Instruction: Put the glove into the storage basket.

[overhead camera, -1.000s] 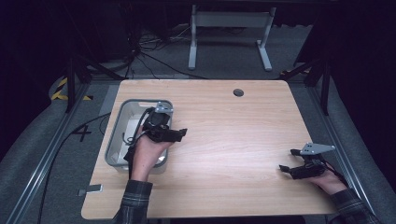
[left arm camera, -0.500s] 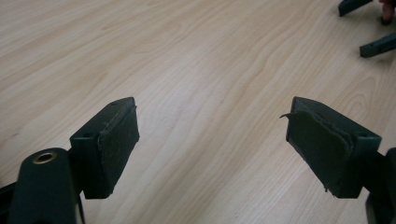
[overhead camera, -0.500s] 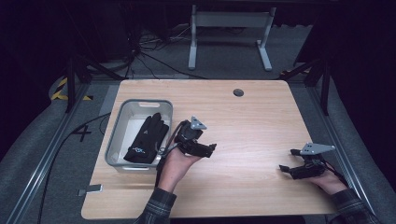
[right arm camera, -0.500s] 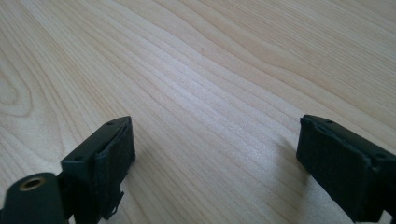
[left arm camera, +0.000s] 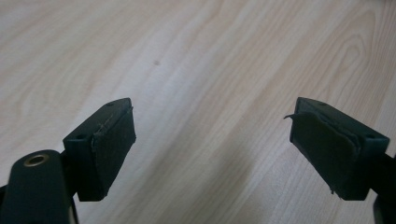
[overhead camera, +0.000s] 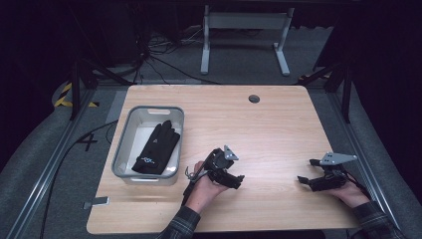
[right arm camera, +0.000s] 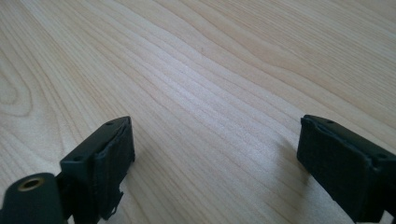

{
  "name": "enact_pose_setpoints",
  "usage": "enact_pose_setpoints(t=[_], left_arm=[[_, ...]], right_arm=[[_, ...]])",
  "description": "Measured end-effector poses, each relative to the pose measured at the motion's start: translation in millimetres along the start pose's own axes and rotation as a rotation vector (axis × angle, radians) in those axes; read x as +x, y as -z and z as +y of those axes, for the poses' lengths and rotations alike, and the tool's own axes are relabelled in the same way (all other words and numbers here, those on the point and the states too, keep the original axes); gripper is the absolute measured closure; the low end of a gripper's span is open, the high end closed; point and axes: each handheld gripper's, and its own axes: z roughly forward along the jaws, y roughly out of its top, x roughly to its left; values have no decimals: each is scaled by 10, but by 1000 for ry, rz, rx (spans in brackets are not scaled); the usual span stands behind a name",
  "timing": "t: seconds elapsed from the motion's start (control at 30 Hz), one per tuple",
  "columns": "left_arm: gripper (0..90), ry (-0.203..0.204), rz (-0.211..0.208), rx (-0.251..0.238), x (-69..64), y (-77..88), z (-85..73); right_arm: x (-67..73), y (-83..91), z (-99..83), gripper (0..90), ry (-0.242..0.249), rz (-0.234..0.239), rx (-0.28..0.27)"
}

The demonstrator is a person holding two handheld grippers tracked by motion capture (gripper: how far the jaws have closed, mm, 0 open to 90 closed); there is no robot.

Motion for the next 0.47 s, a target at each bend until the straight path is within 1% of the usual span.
enact_pose_setpoints(t=[0.07, 0.13, 0.27, 0.3, 0.37, 0.4, 0.43, 0.47], left_arm=[[146, -14, 0, 24, -17, -50, -23], [140, -30, 11, 43, -30, -103, -44], [124, -43, 16, 63, -47, -178, -89], [104, -55, 23, 64, -48, -182, -93], [99, -54, 21, 62, -44, -185, -101], [76, -54, 21, 62, -44, -185, -101], [76, -56, 17, 52, -37, -196, -113], [53, -70, 14, 42, -24, -204, -130]], right_arm=[[1, -2, 0, 113, 0, 0, -1], [2, -3, 0, 112, 0, 1, -2], [2, -3, 0, 111, 0, 1, -1], [2, -3, 0, 110, 0, 2, -1], [2, -3, 0, 109, 1, 3, -1], [2, -3, 0, 109, 1, 3, -1], [2, -2, 0, 109, 1, 4, 1], [3, -3, 0, 109, 0, 3, -1]])
